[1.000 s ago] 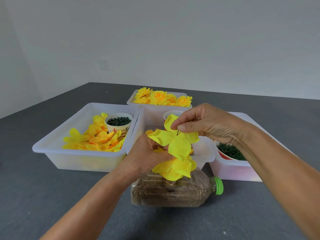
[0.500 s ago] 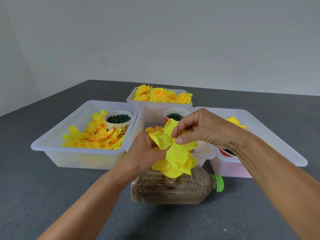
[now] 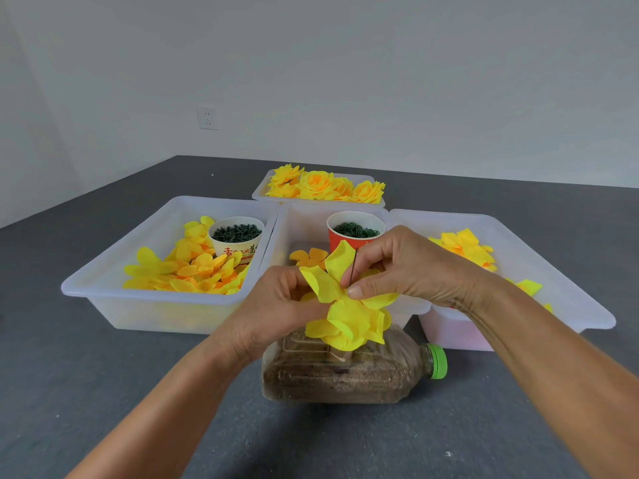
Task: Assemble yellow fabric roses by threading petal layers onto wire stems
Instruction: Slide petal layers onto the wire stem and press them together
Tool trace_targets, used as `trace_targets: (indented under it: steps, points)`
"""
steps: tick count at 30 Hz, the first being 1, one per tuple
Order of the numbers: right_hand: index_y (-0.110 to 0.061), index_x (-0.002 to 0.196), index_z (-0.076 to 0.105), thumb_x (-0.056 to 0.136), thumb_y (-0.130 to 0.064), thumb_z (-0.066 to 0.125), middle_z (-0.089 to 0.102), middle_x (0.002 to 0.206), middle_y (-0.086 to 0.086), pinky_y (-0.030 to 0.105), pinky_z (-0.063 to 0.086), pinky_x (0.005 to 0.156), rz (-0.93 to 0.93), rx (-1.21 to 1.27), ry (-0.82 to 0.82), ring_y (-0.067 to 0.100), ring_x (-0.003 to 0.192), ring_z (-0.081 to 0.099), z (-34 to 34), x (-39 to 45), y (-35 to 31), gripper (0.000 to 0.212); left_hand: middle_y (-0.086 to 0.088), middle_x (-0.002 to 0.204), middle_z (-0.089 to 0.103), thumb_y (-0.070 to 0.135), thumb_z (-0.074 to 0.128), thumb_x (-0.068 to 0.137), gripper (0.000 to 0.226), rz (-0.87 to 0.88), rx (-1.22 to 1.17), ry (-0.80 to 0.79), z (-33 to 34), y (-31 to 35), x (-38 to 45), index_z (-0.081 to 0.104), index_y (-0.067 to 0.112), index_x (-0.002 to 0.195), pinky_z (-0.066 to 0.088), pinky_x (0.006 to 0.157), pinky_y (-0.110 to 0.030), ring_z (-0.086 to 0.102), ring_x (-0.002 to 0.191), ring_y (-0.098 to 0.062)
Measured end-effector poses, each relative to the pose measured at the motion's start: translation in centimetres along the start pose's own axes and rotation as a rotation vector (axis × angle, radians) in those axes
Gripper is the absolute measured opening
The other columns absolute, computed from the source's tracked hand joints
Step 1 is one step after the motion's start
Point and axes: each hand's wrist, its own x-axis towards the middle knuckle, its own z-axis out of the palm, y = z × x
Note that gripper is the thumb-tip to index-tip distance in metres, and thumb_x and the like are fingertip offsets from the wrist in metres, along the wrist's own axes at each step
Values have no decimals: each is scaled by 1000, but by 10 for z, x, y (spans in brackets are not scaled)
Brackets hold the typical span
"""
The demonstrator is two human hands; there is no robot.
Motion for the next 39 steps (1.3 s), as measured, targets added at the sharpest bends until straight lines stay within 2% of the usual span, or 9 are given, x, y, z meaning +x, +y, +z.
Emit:
trace_targets:
  steps: [8, 12, 15, 18, 22, 26, 29, 34, 39]
  points:
    - [-8, 84, 75, 74, -2, 75, 70, 79, -13, 8, 45, 68, -21, -86, -23, -6, 76, 62, 4, 0, 0, 11, -4, 89, 71, 9, 65, 66, 29, -33, -3, 47, -7, -4, -2, 67, 5, 94, 53, 78, -28, 65, 87, -16]
    - [-5, 88, 75, 75, -3, 75, 72, 83, -7, 14, 50, 72, -16, -125, -26, -1, 79, 63, 4, 0, -1, 13, -16, 95, 70, 30, 60, 76, 34, -101, -32, 114, -8, 3, 1, 70, 0, 91, 49, 88, -35, 65, 94, -26]
    - [-7, 89, 74, 77, -4, 74, 72, 85, -4, 13, 50, 71, -12, -134, -34, -1, 78, 63, 5, -1, -3, 12, -14, 76, 65, 53, 73, 64, 57, -196, 37, 294, 0, 10, 6, 67, -3, 74, 45, 79, -36, 60, 76, -23]
    - [-7, 91, 75, 78, -6, 73, 73, 90, 2, 29, 53, 77, 4, -144, -16, 18, 86, 65, 6, -3, -2, 13, -19, 74, 56, 59, 73, 60, 76, -237, 118, 379, 7, 13, 9, 59, -13, 81, 42, 72, -41, 50, 72, -22]
    - [-14, 89, 76, 77, -11, 75, 68, 88, -3, 29, 50, 76, 7, -175, -11, 21, 90, 61, 6, -3, -2, 12, -9, 65, 63, 27, 73, 75, 34, -232, 361, 472, 8, 11, 10, 61, -2, 64, 43, 59, -36, 54, 61, -20]
    - [-23, 85, 76, 76, -15, 76, 60, 103, -11, 5, 42, 73, -3, -158, 22, -8, 96, 53, 8, -4, 7, 12, -4, 91, 70, 6, 70, 74, 13, -266, 397, 427, 4, 0, 6, 67, 2, 62, 52, 82, -41, 65, 90, -21]
    - [-30, 81, 75, 75, -18, 77, 59, 115, -11, 21, 45, 89, 11, -69, 69, -6, 108, 52, 13, -5, 15, 13, 1, 95, 67, 9, 71, 74, 20, -237, 504, 362, 4, -2, 4, 64, 14, 56, 45, 78, -26, 61, 92, -13]
    - [-32, 76, 75, 74, -17, 77, 59, 117, -10, 43, 41, 102, 18, -29, 83, 2, 114, 52, 17, -9, 13, 15, 3, 97, 66, 2, 71, 75, 21, 51, 591, 339, 7, 11, 0, 66, 21, 83, 42, 71, -18, 58, 90, -10]
    - [-23, 77, 74, 77, -13, 74, 61, 113, -5, 49, 42, 101, 9, -6, 76, 12, 111, 55, 18, -9, 13, 10, 3, 81, 69, 21, 77, 75, 11, 137, 454, 202, 14, 19, -5, 74, 19, 84, 51, 71, -33, 60, 72, -15]
